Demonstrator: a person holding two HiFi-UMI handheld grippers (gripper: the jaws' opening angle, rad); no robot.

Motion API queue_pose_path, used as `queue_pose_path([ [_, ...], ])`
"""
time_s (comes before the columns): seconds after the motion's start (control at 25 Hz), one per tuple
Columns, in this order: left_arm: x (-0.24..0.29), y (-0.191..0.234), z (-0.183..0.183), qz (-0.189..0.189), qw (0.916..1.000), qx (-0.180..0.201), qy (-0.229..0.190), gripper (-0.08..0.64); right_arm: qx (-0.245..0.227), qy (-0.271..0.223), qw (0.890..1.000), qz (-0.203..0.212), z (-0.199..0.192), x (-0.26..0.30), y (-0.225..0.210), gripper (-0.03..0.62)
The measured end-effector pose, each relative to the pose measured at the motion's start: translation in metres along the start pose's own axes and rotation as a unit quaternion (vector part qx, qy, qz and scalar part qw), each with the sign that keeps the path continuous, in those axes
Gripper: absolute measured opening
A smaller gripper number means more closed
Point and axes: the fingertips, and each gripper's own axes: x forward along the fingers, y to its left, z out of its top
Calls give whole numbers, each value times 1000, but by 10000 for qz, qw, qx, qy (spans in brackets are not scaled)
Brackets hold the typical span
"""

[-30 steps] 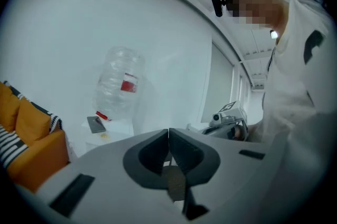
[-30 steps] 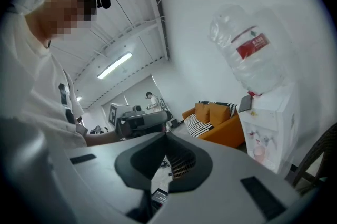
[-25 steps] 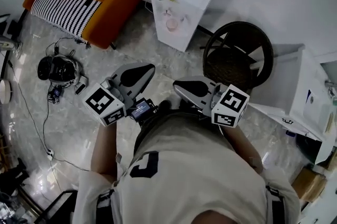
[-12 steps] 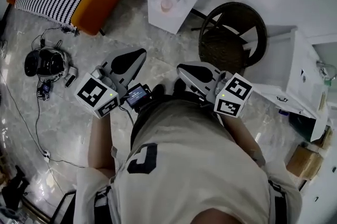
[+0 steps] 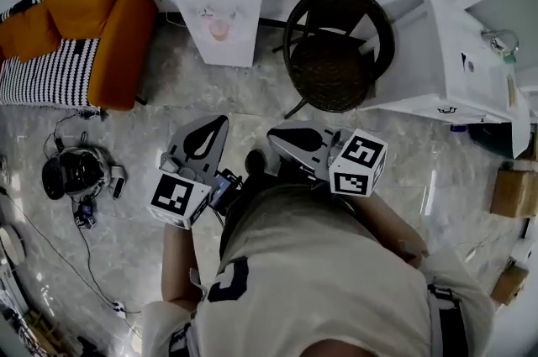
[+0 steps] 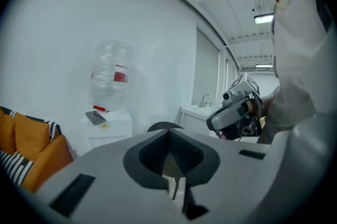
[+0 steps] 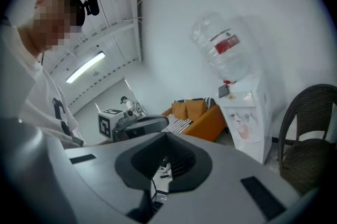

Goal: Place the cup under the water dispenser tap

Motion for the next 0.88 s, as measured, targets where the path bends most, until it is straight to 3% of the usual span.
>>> queue_pose_path([
  [0.08, 9, -13, 1, -268, 9995, 43, 141, 57, -72, -180, 9997, 154, 6, -6, 5, 26],
  [0.2, 20, -22, 2, -423, 9986, 92, 313, 57, -375, -328, 9988, 5, 12, -18, 6, 26],
  [0.28, 25, -24, 5, -438, 9984, 133, 318, 57, -331, -405, 9986, 15, 13, -26, 3, 26],
  [0.44, 34, -22, 9, -285, 9988, 32, 392, 57, 13, -790, 9952, 574, 20, -44, 8, 26],
  [0.56, 41, -22, 9, -30, 9989, -320, 350, 57, -55, -837, 9952, 511, 19, -63, 5, 26],
  [0.64, 44, -34, 14, -136, 9987, -435, 240, 57, -132, -858, 9951, 463, 19, -74, 3, 26],
  [0.76, 51, -55, 18, -345, 9985, -333, 249, 57, -209, -982, 9923, 727, 22, -90, 6, 26],
  [0.88, 59, -71, 23, -313, 9989, -196, 293, 57, -428, -939, 9908, 875, 23, -105, 10, 26],
])
